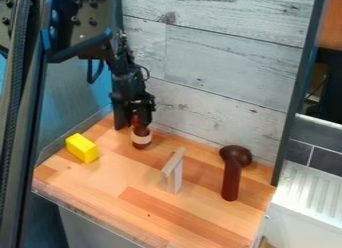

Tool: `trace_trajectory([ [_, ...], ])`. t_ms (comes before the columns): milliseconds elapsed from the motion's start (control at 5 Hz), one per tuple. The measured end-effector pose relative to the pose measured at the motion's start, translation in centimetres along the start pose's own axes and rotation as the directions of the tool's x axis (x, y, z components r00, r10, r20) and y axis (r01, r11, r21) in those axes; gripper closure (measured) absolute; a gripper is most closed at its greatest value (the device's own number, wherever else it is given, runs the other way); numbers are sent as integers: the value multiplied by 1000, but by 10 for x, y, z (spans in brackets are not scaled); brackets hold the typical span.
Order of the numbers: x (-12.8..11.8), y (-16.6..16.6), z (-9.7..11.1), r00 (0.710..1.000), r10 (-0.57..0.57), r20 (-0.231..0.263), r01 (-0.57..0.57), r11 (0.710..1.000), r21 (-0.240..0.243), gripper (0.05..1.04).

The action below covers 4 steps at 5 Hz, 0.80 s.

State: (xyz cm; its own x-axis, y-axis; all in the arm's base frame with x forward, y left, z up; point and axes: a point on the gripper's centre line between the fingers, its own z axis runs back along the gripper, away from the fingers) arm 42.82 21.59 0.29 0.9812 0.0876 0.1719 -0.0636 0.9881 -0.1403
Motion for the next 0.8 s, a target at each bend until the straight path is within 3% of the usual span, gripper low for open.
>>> trace_trajectory([
  [200, -3, -1, 1, 1000, -7, -24, 7, 1000, -8, 437],
  [400, -6, -5, -2, 999, -37, -35, 36, 999, -32, 154],
  [600, -20, -16, -14, 995, -95, -39, 92, 992, -84, 76],
  [800, -14, -28, 17, 986, -164, 45, 167, 982, -91, 81],
])
